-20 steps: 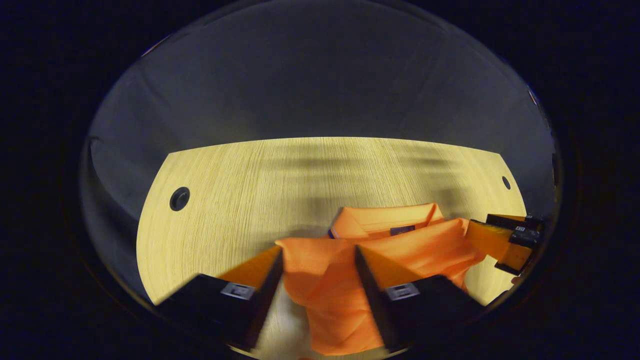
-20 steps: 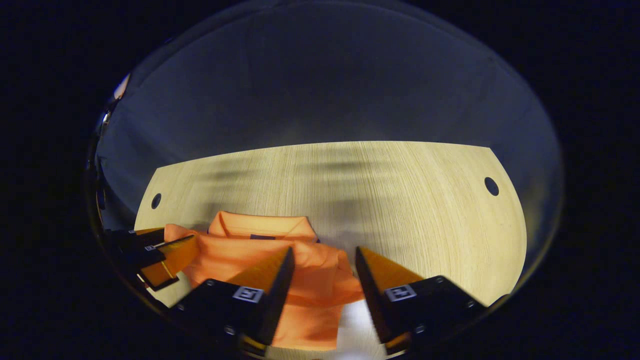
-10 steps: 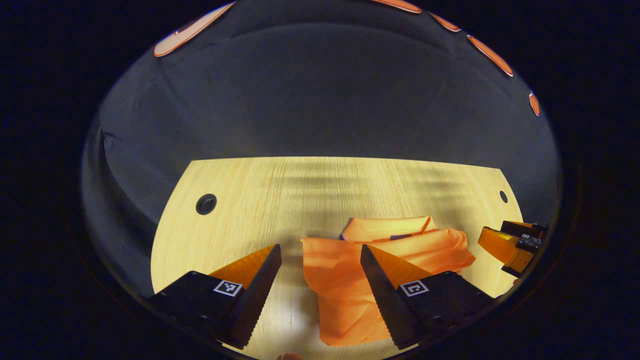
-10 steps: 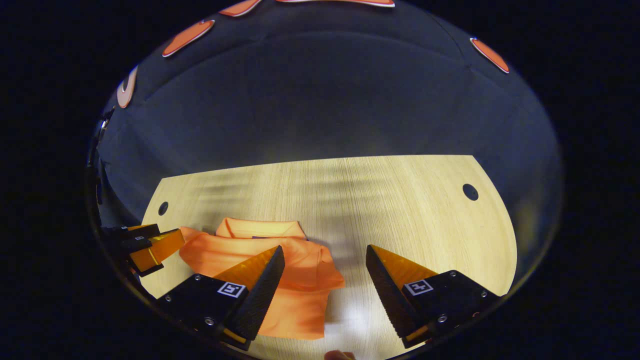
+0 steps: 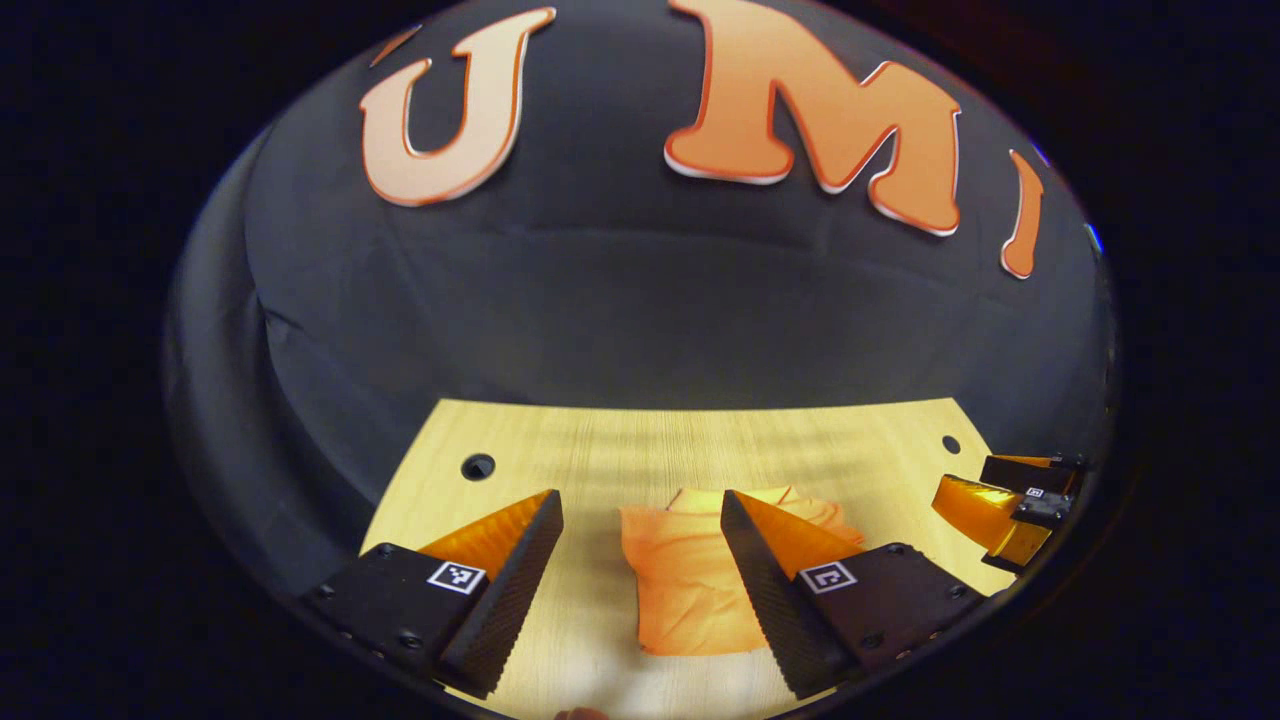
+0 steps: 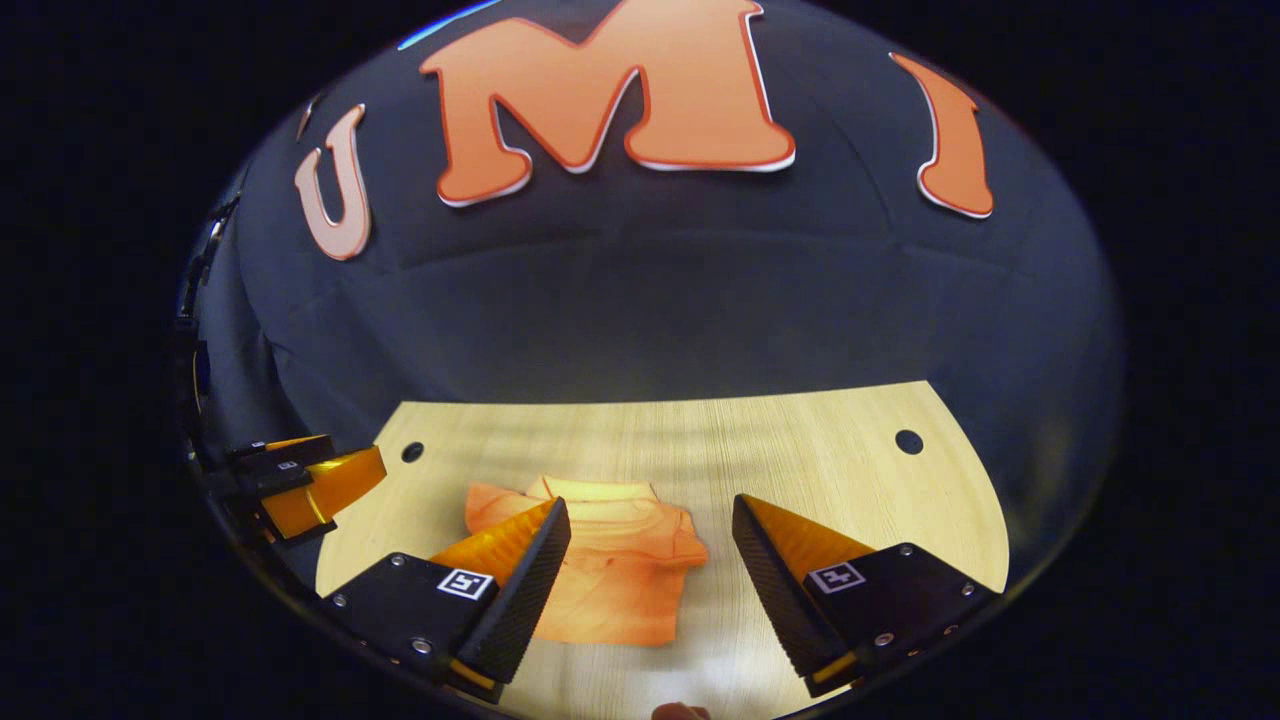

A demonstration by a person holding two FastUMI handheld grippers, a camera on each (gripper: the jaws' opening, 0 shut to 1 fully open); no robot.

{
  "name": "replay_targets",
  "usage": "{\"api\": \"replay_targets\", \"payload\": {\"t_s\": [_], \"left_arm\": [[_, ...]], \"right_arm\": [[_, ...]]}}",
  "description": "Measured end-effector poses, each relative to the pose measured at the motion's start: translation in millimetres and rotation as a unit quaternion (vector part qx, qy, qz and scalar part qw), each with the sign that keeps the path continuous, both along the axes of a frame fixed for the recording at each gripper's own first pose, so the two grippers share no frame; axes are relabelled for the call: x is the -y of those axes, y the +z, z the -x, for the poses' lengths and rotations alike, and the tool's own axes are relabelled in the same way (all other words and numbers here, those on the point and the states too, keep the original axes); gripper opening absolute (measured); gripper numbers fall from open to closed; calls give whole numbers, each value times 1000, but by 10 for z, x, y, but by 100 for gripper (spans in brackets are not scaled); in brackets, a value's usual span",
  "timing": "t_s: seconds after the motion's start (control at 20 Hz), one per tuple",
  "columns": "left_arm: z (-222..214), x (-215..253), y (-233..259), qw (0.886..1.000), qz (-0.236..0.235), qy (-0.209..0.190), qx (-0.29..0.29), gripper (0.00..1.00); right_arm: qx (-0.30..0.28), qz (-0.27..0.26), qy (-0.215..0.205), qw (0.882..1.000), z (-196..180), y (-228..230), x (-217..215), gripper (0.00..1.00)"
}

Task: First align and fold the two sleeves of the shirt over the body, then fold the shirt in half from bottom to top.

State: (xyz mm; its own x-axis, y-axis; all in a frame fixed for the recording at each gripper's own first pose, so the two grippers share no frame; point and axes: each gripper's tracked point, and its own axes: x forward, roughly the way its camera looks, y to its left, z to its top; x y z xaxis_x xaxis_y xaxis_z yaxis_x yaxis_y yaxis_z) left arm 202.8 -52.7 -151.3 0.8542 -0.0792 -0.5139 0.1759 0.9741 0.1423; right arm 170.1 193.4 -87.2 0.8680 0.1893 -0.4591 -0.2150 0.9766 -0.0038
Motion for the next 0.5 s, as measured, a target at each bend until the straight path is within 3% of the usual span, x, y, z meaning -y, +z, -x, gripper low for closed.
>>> {"api": "replay_targets", "payload": {"t_s": [0.5], "left_arm": [[768,163,1073,990,34,-31,132,98]], "right_arm": [[135,-15,6,991,654,985,198,98]]}}
